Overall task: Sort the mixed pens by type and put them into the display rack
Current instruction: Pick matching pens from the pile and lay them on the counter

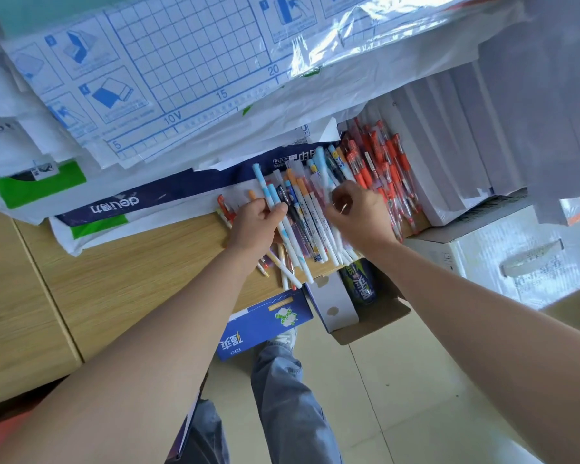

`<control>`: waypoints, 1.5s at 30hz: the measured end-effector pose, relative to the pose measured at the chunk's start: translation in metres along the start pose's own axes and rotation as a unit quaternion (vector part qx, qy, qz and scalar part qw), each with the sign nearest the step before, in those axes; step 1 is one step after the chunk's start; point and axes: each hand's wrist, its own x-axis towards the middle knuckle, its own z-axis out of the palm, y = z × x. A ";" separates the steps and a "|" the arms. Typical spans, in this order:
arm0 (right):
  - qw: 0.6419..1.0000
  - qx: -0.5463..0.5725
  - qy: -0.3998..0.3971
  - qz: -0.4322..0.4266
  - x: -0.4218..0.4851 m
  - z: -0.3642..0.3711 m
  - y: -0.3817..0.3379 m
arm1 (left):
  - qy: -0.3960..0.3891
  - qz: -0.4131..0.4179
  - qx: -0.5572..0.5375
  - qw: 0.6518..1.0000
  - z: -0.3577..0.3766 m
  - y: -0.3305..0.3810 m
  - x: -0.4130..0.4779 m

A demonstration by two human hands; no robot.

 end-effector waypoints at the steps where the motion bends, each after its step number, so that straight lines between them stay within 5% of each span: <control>1: 0.999 0.019 -0.041 -0.011 -0.005 0.002 -0.005 | -0.002 0.001 -0.007 1.000 -0.002 0.001 -0.002; 5: 0.989 0.047 -0.134 -0.048 -0.024 0.022 -0.031 | -0.025 0.032 -0.058 0.997 -0.016 0.001 -0.013; 13: 0.986 0.056 -0.136 -0.083 -0.042 0.053 -0.067 | -0.007 0.022 -0.096 0.995 -0.063 -0.019 -0.036; 24: 0.989 -0.133 0.049 0.048 -0.037 0.016 -0.021 | -0.003 0.012 -0.073 0.997 -0.048 -0.020 -0.045; 35: 0.956 -0.286 0.039 0.056 -0.009 0.010 0.012 | -0.007 -0.013 -0.046 0.999 -0.010 -0.014 -0.024; 41: 0.971 -0.231 0.027 0.062 -0.003 0.004 0.017 | -0.004 -0.016 -0.056 0.998 -0.004 -0.010 -0.019; 45: 0.995 -0.092 0.043 0.019 -0.010 0.001 0.007 | -0.001 -0.025 -0.103 0.994 -0.013 -0.006 -0.024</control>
